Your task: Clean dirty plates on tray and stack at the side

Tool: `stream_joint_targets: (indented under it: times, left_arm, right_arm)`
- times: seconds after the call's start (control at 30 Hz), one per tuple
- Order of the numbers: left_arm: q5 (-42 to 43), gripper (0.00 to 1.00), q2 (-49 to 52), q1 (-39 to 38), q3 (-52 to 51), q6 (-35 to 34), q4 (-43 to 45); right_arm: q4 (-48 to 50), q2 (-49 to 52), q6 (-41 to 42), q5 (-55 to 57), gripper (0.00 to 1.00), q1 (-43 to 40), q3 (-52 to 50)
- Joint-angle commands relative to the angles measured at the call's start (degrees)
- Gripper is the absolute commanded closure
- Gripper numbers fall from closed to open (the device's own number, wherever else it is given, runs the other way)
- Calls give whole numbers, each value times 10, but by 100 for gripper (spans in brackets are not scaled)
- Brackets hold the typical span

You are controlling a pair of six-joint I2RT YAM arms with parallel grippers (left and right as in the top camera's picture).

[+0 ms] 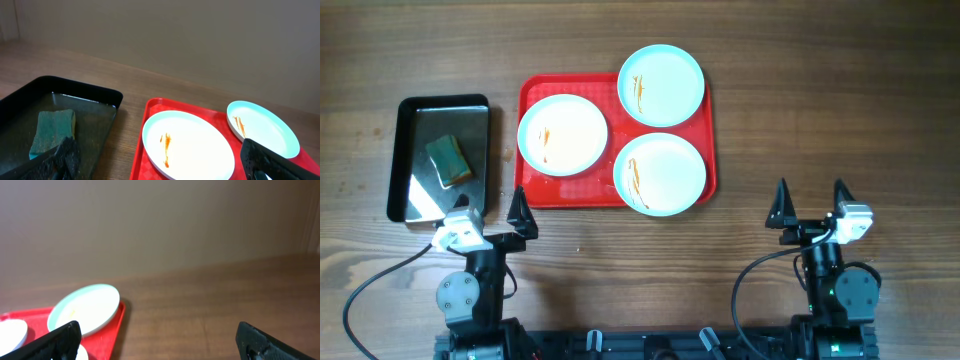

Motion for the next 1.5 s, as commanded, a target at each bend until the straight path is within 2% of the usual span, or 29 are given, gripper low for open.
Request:
stream_joint_targets:
  times: [0.0, 0.27, 0.4, 0.5, 0.67, 0.9, 1.07, 1.23, 1.3, 1.37, 1.47]
  left_arm:
    - [-1, 0, 2, -4, -4, 10, -1]
    - [29, 0, 2, -4, 2, 10, 41]
    - [29, 0, 4, -4, 36, -22, 35]
    - [29, 0, 13, -4, 76, -22, 21]
    - [42, 0, 78, -4, 162, -22, -38]
    - [55, 0, 260, -4, 309, -21, -146]
    - [55, 0, 392, -4, 422, -19, -254]
    - [55, 0, 545, -4, 573, -13, -422]
    - [74, 0, 596, -4, 615, -14, -453]
    - [76, 0, 621, -4, 616, -28, -448]
    - [83, 0, 659, -4, 615, -42, -452]
  right_arm:
    - [35, 3, -7, -17, 0, 2, -1]
    - [158, 3, -7, -38, 0, 2, 0]
    - [169, 11, -8, -64, 0, 2, 16]
    - [172, 38, -8, -65, 0, 2, 48]
    - [197, 153, -7, -92, 0, 2, 111]
    - [192, 390, -7, -211, 0, 2, 281]
    - [106, 522, -7, -280, 0, 2, 397]
    - [-115, 658, -17, -292, 0, 2, 569]
    - [-208, 706, -42, -292, 0, 2, 643]
    - [-225, 729, -54, -292, 0, 2, 669]
    - [-201, 746, -45, -271, 0, 2, 669]
